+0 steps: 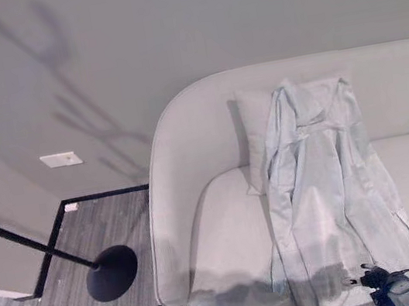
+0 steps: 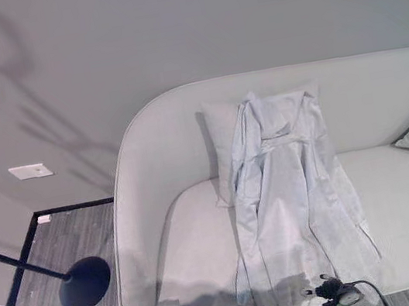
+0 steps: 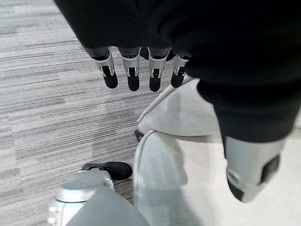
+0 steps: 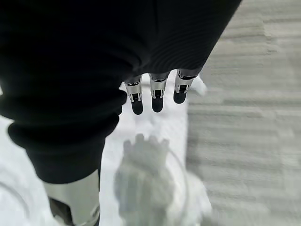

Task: Hang the clothes on the sofa on the clothes rack.

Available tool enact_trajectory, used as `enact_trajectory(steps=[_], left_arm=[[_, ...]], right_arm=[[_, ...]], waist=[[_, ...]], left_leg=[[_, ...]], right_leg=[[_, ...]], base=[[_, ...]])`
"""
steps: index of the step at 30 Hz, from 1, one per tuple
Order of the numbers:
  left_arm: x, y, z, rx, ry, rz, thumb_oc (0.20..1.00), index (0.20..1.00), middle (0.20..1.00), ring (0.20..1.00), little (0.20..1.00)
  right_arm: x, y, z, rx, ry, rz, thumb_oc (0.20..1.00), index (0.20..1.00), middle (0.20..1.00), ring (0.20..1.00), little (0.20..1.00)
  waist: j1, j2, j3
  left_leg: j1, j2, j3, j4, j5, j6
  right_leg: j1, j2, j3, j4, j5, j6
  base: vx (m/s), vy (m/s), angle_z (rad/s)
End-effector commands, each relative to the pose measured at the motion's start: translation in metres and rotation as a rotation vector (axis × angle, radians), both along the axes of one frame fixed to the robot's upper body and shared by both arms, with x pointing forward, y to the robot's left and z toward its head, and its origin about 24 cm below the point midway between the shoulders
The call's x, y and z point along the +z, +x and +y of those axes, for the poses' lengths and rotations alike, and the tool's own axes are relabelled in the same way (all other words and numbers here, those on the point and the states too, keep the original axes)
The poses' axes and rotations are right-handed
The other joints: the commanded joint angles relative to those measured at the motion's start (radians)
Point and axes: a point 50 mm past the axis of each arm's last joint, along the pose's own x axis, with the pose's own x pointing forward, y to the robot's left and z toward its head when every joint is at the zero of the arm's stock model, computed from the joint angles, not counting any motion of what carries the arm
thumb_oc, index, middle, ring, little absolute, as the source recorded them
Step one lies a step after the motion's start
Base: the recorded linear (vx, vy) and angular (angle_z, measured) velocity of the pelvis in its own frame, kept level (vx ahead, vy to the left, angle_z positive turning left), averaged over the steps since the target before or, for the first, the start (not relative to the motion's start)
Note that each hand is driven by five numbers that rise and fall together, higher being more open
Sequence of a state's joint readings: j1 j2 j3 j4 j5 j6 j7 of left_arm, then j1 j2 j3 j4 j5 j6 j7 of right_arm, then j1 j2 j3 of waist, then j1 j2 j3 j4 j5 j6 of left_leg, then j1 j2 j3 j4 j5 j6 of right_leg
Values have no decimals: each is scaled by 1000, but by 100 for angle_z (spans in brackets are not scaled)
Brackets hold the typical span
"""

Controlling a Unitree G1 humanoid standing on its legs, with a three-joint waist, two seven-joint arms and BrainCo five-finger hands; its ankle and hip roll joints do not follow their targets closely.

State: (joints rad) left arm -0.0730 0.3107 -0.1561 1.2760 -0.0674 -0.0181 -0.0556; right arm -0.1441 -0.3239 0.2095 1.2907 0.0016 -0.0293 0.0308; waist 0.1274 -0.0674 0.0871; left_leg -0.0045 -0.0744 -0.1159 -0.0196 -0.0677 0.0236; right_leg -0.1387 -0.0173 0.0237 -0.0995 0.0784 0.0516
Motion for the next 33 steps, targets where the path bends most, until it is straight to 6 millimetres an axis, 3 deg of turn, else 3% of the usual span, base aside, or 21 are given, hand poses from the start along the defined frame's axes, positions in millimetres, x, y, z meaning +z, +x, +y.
enact_trajectory(steps=[1, 6, 8, 10, 12, 19, 22, 24, 25, 26, 27, 30, 32, 33], left_arm=[[3, 17, -5, -10, -2, -28, 1000, 1000, 1000, 1000, 1000], [1, 10, -1, -3, 13, -3, 1000, 1000, 1000, 1000, 1000], [1, 8, 1, 3, 16, 5, 1000, 1000, 1000, 1000, 1000], [1, 10, 0, -2, 16, 1, 1000, 1000, 1000, 1000, 1000], [2, 10, 2, -8, 29, 6, 1000, 1000, 1000, 1000, 1000], [4, 17, 2, -16, 28, -18, 1000, 1000, 1000, 1000, 1000], [5, 15, 6, 1, 33, -24, 1000, 1000, 1000, 1000, 1000], [6, 15, 9, 6, 43, -31, 1000, 1000, 1000, 1000, 1000], [7, 18, 9, 6, 45, -37, 1000, 1000, 1000, 1000, 1000], [7, 16, 11, 9, 51, -32, 1000, 1000, 1000, 1000, 1000], [7, 16, 10, 12, 44, -29, 1000, 1000, 1000, 1000, 1000], [3, 9, 4, 23, 15, -16, 1000, 1000, 1000, 1000, 1000], [1, 12, -7, -15, -9, -16, 1000, 1000, 1000, 1000, 1000], [0, 13, -9, -27, -13, -16, 1000, 1000, 1000, 1000, 1000]], right_arm=[[3, 1, -11, -13, -27, 4, 1000, 1000, 1000, 1000, 1000], [1, 2, -4, 9, -11, 17, 1000, 1000, 1000, 1000, 1000], [1, 3, -2, 18, -9, 20, 1000, 1000, 1000, 1000, 1000], [3, 7, -3, 21, -10, 8, 1000, 1000, 1000, 1000, 1000], [3, 7, -2, 29, -5, 9, 1000, 1000, 1000, 1000, 1000], [2, 5, -4, 37, -27, 27, 1000, 1000, 1000, 1000, 1000], [4, 6, -6, 45, -32, 22, 1000, 1000, 1000, 1000, 1000], [4, 7, -7, 47, -36, 15, 1000, 1000, 1000, 1000, 1000], [4, 7, -7, 45, -35, 15, 1000, 1000, 1000, 1000, 1000], [4, 7, -6, 47, -30, 16, 1000, 1000, 1000, 1000, 1000], [5, 11, -6, 56, -31, 3, 1000, 1000, 1000, 1000, 1000], [9, 16, -8, 63, -33, -36, 1000, 1000, 1000, 1000, 1000], [14, 18, -17, 24, -49, -67, 1000, 1000, 1000, 1000, 1000], [14, 15, -21, 6, -54, -73, 1000, 1000, 1000, 1000, 1000]], waist=[[-1, 67, -13], [-12, 51, -16], [-11, 53, -4], [-30, 87, 26], [-36, 95, 39], [4, 72, -17], [6, 70, -18], [-19, 62, -13], [-23, 54, -13], [-25, 43, -16], [-31, 39, -19], [-38, 53, -24], [-45, 52, -7], [-48, 50, 3]], left_leg=[[-1, 37, -3, -68, 97, -12], [0, 17, 10, -68, 74, -15], [-2, 15, 23, -68, 68, -14], [9, 48, 28, -68, 77, -22], [23, 68, 29, -68, 79, -30], [2, 105, 1, -68, 49, -43], [11, 132, -11, -68, 47, -48], [13, 151, -42, -68, 42, -46], [9, 162, -48, -68, 43, -48], [10, 182, -53, -68, 44, -48], [4, 238, -50, -68, 49, -52], [3, 305, -34, -68, 102, -39], [2, 352, 33, -59, 135, -20], [-4, 355, 56, -39, 134, -18]], right_leg=[[116, 46, 6, 12, 7, -31], [132, 17, -4, 16, 24, -33], [100, 7, -8, 135, 21, -33], [24, 29, 13, 293, 19, -22], [18, 16, 29, 321, 13, -27], [79, -213, 12, 50, 20, -40], [42, -261, 40, 12, 21, -36], [10, -240, 114, 12, 29, -25], [19, -233, 116, 12, 24, -23], [29, -225, 104, 12, 24, -24], [37, -189, 80, 12, 28, -20], [65, -111, 62, 12, 24, -13], [96, -73, 39, 12, 7, -9], [106, -71, 28, 12, 9, -9]], base=[[-5, 92, -50], [10, 145, -13], [-35, 146, -4], [-84, 170, -33], [-34, 43, -34], [49, -137, -1], [94, -226, -10], [103, -454, 14], [111, -601, 33], [115, -683, 77], [147, -701, 71], [136, -554, 8], [125, -578, -19], [119, -534, 10]])
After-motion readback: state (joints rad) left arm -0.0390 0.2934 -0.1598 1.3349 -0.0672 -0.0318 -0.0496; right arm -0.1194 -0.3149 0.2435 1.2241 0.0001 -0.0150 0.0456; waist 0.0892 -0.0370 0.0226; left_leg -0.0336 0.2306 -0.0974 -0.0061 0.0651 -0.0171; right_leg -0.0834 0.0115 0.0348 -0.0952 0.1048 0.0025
